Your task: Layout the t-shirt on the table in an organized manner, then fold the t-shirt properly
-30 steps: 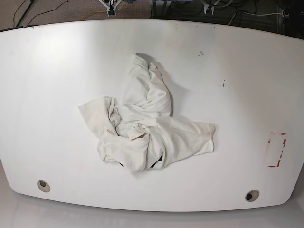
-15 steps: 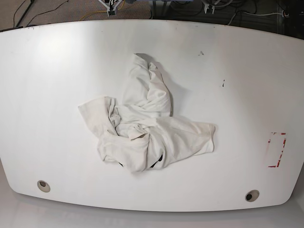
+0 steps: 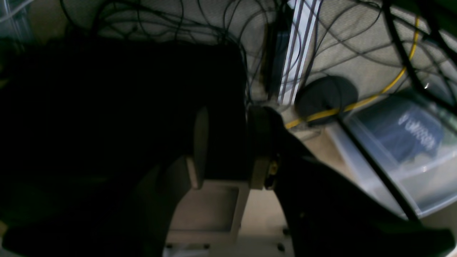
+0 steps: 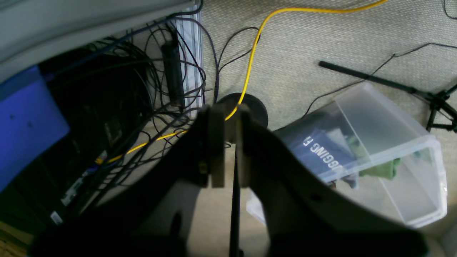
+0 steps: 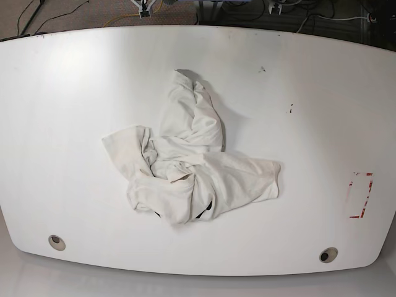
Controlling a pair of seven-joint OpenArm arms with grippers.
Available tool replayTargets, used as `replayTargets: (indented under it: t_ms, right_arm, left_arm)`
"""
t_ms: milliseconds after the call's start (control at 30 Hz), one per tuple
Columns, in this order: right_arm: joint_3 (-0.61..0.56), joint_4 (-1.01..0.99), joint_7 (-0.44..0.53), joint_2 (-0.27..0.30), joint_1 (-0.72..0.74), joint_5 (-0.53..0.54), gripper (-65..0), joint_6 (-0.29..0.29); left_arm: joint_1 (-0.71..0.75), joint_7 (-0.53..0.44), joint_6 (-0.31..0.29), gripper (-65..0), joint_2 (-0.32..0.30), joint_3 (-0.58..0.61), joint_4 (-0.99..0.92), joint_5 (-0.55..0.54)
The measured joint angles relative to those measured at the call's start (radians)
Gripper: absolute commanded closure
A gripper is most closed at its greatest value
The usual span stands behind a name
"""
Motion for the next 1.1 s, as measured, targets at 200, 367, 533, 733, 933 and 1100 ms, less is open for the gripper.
replayTargets:
  t_ms: [200, 367, 533, 733, 933, 1100]
  right_arm:
    - [0.0, 0.001, 0.059, -0.005, 0.014, 0.0, -5.2, 0.0]
    - [0.0, 0.0, 0.058, -0.004, 0.011, 0.0, -5.2, 0.0]
    - [0.0, -0.002, 0.059, -0.002, 0.002, 0.0, -5.2, 0.0]
    - [0.001, 0.002, 0.06, -0.002, -0.007, 0.0, -5.1, 0.0]
    - [0.001, 0.107, 0.063, -0.006, -0.077, 0.003, -5.1, 0.0]
    - [0.005, 0.251, 0.053, -0.026, -0.175, 0.003, -5.1, -0.003]
  left_arm:
    - [-0.008, -0.011, 0.0, -16.4, 0.0, 0.0, 0.001, 0.0]
    - [-0.005, -0.011, 0.0, -16.4, 0.0, 0.0, 0.002, 0.0]
    - [-0.002, -0.011, 0.0, -16.4, 0.0, 0.0, 0.001, 0.0]
    - [0.004, -0.056, 0.0, -16.4, 0.0, 0.0, 0.002, 0.0]
    - [0.035, -0.126, 0.0, -16.1, 0.0, 0.0, 0.013, 0.0]
    - [0.096, -0.164, 0.0, -16.1, 0.001, 0.0, 0.069, 0.0]
